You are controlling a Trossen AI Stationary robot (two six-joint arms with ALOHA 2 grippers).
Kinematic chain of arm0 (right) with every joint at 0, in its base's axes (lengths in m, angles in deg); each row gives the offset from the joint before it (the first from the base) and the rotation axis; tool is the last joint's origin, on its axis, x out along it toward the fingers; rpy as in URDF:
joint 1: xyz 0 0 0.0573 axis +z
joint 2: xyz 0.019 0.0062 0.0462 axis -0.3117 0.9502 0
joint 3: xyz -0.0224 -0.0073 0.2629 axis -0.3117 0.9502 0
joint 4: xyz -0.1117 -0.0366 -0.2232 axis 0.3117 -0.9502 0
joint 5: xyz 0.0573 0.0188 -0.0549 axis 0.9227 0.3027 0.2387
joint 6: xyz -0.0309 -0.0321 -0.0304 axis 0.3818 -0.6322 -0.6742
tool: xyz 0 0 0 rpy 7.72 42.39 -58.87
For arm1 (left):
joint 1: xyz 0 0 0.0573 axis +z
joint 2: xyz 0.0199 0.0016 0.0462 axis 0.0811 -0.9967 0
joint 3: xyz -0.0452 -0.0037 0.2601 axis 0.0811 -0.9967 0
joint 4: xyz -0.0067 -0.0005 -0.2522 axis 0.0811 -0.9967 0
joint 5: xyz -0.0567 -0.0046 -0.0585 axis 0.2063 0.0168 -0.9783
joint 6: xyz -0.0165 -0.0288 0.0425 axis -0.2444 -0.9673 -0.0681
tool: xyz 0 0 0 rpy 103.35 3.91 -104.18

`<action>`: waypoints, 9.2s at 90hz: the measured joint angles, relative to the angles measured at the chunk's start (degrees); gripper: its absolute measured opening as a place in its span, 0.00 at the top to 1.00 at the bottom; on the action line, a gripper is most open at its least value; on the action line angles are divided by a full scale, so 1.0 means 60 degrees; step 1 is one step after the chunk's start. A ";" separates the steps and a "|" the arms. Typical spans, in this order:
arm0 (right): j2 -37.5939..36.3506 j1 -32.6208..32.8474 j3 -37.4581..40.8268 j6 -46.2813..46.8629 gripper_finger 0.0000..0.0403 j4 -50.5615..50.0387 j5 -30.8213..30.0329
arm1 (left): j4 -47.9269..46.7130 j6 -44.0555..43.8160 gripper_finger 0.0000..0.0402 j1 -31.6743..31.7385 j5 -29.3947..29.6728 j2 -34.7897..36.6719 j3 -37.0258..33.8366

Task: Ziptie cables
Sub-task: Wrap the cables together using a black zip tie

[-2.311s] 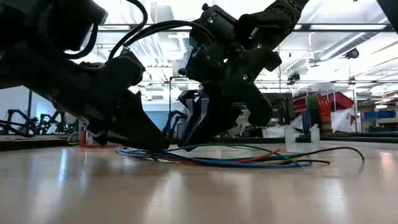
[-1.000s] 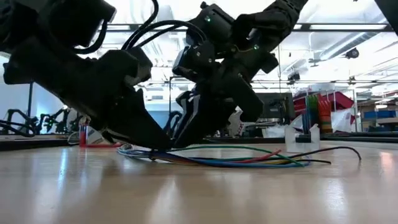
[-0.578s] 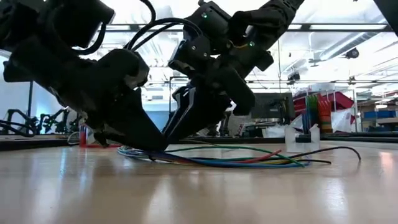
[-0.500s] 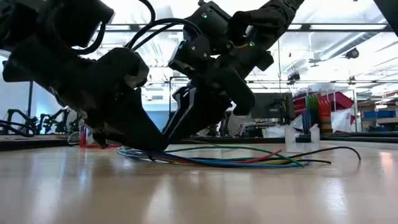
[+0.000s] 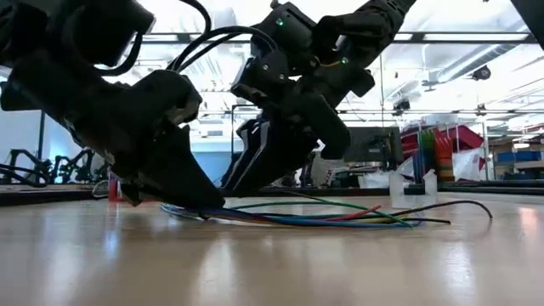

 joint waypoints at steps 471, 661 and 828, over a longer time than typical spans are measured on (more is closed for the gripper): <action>0.0907 0.0370 -0.0543 0.0851 0.87 0.0635 0.0022 | -0.3842 0.1150 0.98 -0.0550 0.0694 -0.0007 0.1599; 0.0648 0.0388 -0.0688 0.0687 0.82 0.0032 0.0084 | -0.4133 0.1003 0.85 -0.0619 0.0247 0.0025 0.1541; 0.0938 0.0530 -0.1085 0.0918 0.99 -0.0064 -0.0282 | -0.4060 0.1112 0.99 -0.0608 -0.0091 0.0025 0.1541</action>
